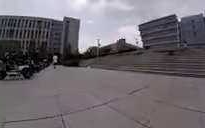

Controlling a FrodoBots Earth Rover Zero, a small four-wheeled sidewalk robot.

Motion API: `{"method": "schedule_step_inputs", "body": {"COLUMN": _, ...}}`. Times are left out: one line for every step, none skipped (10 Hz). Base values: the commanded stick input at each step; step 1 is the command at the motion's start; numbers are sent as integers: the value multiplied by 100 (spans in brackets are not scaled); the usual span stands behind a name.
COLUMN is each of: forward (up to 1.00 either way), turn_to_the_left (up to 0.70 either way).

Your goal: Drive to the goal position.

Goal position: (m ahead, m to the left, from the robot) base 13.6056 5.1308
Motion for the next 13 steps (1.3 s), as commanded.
{"method": "schedule_step_inputs", "body": {"forward": 70, "turn_to_the_left": 0}}
{"method": "schedule_step_inputs", "body": {"forward": 70, "turn_to_the_left": 0}}
{"method": "schedule_step_inputs", "body": {"forward": 70, "turn_to_the_left": 0}}
{"method": "schedule_step_inputs", "body": {"forward": 70, "turn_to_the_left": 0}}
{"method": "schedule_step_inputs", "body": {"forward": 70, "turn_to_the_left": 0}}
{"method": "schedule_step_inputs", "body": {"forward": 70, "turn_to_the_left": 0}}
{"method": "schedule_step_inputs", "body": {"forward": 70, "turn_to_the_left": 0}}
{"method": "schedule_step_inputs", "body": {"forward": 70, "turn_to_the_left": 0}}
{"method": "schedule_step_inputs", "body": {"forward": 70, "turn_to_the_left": 0}}
{"method": "schedule_step_inputs", "body": {"forward": 70, "turn_to_the_left": 0}}
{"method": "schedule_step_inputs", "body": {"forward": 70, "turn_to_the_left": 0}}
{"method": "schedule_step_inputs", "body": {"forward": 70, "turn_to_the_left": 0}}
{"method": "schedule_step_inputs", "body": {"forward": 70, "turn_to_the_left": 0}}
